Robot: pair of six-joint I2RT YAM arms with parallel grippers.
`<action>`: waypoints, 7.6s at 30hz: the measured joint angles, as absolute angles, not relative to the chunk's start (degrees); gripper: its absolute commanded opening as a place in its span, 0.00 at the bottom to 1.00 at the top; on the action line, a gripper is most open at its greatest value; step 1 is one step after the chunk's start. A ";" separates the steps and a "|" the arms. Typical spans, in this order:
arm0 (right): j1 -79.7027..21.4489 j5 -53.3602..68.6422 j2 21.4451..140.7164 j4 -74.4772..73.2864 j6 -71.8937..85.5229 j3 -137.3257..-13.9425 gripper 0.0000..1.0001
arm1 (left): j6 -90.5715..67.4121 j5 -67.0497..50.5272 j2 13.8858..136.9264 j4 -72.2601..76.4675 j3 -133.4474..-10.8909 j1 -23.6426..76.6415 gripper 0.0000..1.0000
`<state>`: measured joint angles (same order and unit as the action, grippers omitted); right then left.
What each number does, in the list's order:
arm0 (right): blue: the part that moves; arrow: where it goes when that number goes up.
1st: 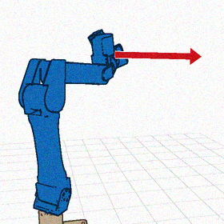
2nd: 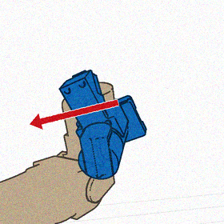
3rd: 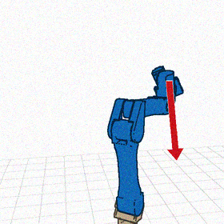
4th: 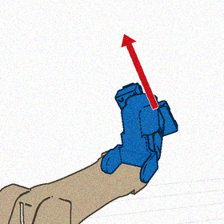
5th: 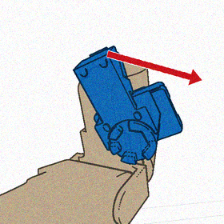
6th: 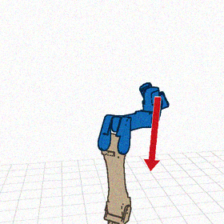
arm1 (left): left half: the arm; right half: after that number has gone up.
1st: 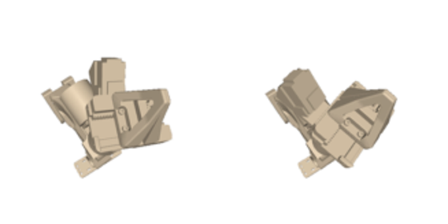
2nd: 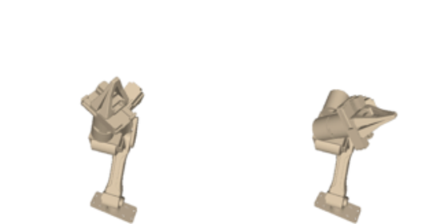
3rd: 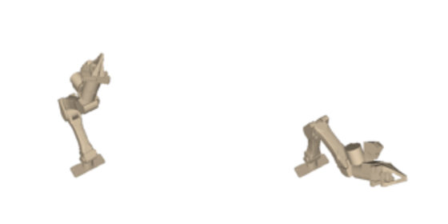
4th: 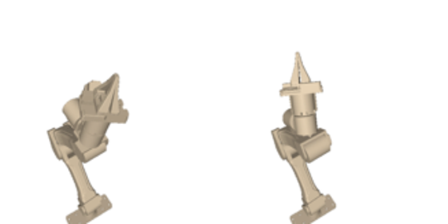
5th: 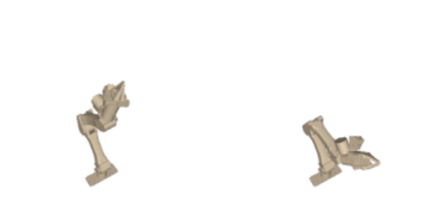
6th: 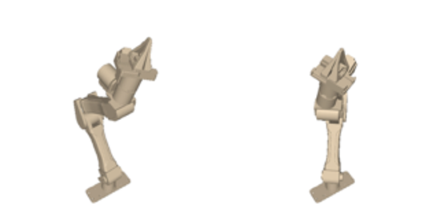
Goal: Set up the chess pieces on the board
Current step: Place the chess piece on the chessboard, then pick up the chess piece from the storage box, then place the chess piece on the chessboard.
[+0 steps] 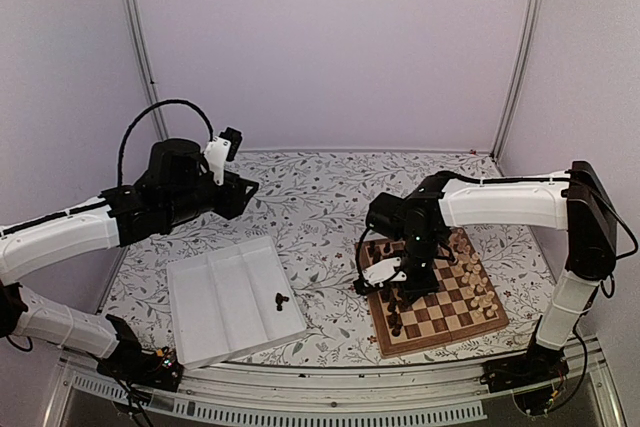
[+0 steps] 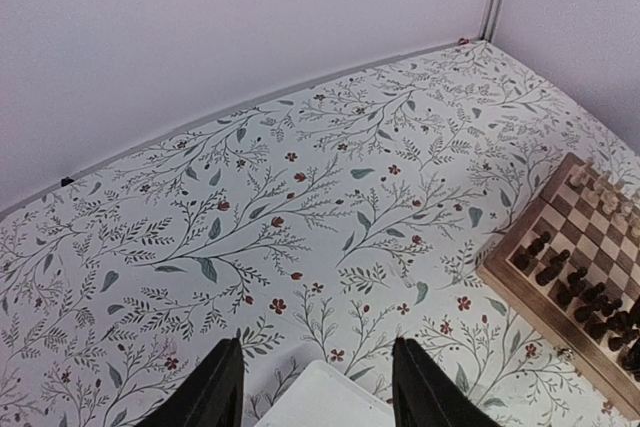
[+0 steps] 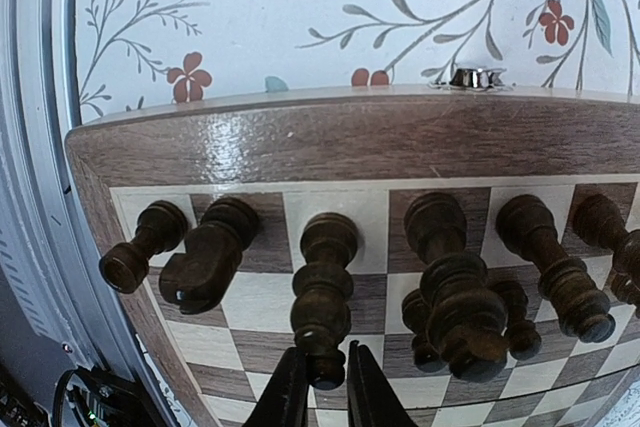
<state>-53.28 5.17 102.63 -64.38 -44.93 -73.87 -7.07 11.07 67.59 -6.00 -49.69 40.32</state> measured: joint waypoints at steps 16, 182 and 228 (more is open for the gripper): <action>-53.30 6.15 102.61 -63.99 -44.75 -73.87 0.27 | -7.09 10.87 68.97 -6.57 -49.69 40.32 0.52; -67.88 -0.05 93.60 -35.75 -54.78 -77.97 0.13 | -22.46 -54.89 93.03 -19.11 -63.44 48.31 0.32; -42.00 48.82 82.70 -33.80 -33.61 -75.02 0.11 | 18.59 -3.92 82.28 12.03 -60.80 65.39 0.21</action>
